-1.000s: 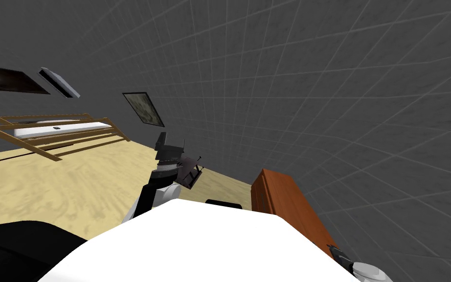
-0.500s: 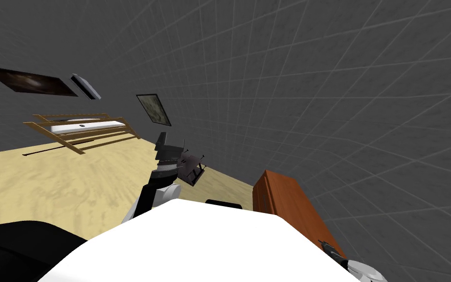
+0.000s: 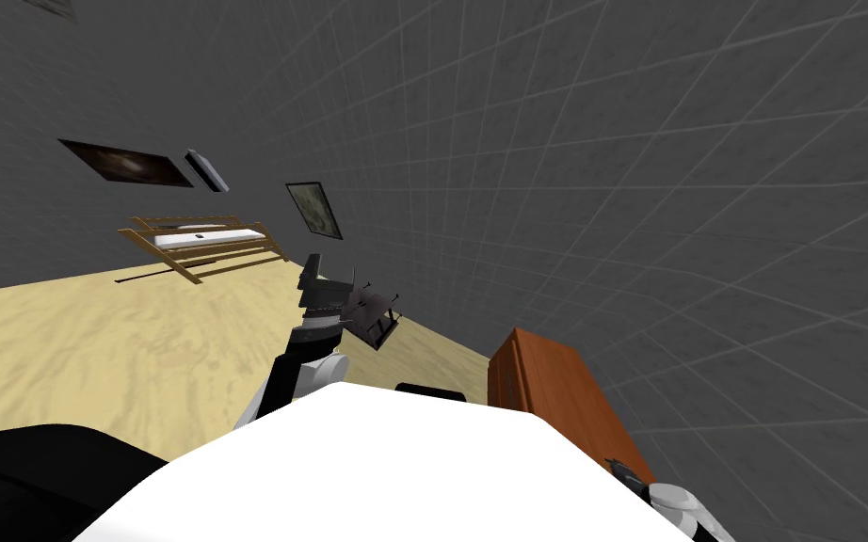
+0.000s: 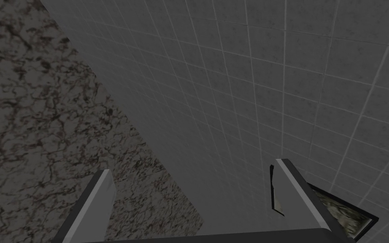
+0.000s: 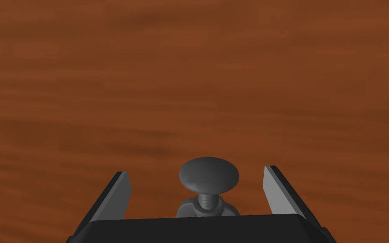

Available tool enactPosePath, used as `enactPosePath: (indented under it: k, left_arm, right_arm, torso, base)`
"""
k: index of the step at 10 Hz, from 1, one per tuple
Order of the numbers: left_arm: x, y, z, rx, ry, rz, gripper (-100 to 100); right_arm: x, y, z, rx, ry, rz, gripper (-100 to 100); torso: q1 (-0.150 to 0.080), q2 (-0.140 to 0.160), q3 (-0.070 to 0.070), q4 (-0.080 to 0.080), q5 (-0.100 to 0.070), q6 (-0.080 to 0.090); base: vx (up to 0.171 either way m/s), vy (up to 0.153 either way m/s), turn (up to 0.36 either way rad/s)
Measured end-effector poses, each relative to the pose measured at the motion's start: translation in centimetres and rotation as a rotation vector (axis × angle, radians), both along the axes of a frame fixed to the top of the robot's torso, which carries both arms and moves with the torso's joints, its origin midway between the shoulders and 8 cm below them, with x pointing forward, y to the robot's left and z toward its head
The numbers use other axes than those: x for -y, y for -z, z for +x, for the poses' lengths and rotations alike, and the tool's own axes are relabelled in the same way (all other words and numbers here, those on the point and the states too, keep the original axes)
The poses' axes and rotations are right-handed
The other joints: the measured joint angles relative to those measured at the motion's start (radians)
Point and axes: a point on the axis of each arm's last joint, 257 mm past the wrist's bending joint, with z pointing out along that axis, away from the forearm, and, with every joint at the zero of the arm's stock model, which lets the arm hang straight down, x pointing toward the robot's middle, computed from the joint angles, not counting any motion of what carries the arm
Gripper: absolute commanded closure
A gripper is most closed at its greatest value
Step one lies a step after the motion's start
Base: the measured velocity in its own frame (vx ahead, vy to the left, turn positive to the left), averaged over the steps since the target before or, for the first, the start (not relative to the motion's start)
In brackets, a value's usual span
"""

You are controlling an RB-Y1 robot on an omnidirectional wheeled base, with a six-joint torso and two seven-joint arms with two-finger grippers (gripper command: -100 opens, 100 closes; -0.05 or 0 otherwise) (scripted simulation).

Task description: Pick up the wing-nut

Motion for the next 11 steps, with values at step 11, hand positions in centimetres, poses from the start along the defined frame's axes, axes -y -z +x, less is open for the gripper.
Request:
enactPosePath:
  k: [11]
  left_arm:
    - [0.0,0.0,0.0,0.0,0.0,0.0,0]
  right_arm:
    - [0.2,0.7,-4.1,-0.373,-0.345,-0.065,-100]
  torso:
    - [0.002,-0.004,-0.003,-0.002,-0.001,0.001]
  base:
    - [-0.008,0.008,0.029]
